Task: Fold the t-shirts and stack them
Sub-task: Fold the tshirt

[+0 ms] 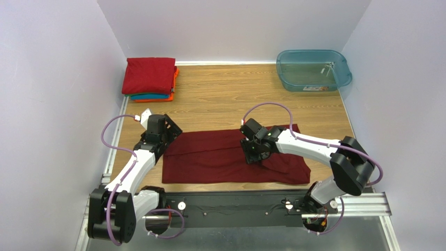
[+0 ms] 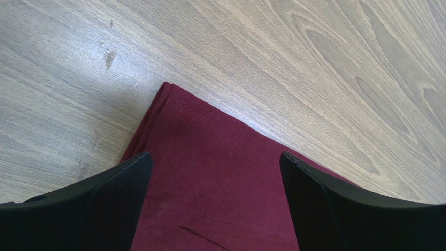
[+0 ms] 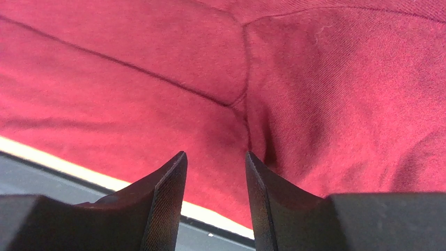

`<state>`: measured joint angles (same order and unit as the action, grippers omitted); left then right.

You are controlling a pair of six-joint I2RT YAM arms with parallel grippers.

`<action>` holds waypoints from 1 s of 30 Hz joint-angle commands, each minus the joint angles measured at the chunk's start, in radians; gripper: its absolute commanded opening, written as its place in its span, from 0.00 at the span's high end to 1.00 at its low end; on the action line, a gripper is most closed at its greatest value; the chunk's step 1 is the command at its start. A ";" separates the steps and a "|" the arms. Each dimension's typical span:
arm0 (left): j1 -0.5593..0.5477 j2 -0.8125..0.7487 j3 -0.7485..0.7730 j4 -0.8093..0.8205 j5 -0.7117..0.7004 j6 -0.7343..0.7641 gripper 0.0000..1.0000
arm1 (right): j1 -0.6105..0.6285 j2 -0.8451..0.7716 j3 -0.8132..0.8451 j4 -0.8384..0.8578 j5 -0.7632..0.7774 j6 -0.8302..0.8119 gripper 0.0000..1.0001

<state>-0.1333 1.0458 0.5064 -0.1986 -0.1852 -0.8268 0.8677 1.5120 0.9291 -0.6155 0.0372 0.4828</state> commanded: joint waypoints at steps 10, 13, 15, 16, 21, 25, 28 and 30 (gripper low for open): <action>-0.006 -0.017 -0.002 -0.002 -0.023 0.012 0.02 | -0.004 0.047 -0.030 -0.039 0.156 0.014 0.50; -0.006 -0.015 0.004 -0.007 -0.028 0.012 0.02 | -0.009 0.047 -0.039 -0.047 0.152 0.013 0.54; -0.006 -0.013 0.006 -0.007 -0.030 0.012 0.02 | -0.009 0.045 -0.041 -0.049 0.145 0.013 0.55; -0.006 -0.013 0.006 -0.005 -0.030 0.011 0.02 | -0.010 0.042 -0.041 -0.050 0.144 0.014 0.59; -0.006 -0.006 0.006 -0.005 -0.031 0.011 0.02 | -0.010 0.042 -0.038 -0.050 0.125 0.019 0.73; -0.006 0.000 0.011 -0.005 -0.033 0.012 0.02 | -0.012 0.043 -0.032 -0.050 0.128 0.026 0.86; -0.006 0.002 0.012 -0.005 -0.033 0.012 0.02 | -0.013 0.028 -0.026 -0.052 0.128 0.028 0.97; -0.006 0.002 0.012 -0.005 -0.033 0.012 0.02 | -0.015 0.022 -0.018 -0.055 0.127 0.027 0.98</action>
<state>-0.1333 1.0458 0.5064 -0.2001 -0.1898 -0.8261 0.8616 1.5448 0.8982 -0.6491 0.1459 0.5011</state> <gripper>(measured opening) 0.983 0.032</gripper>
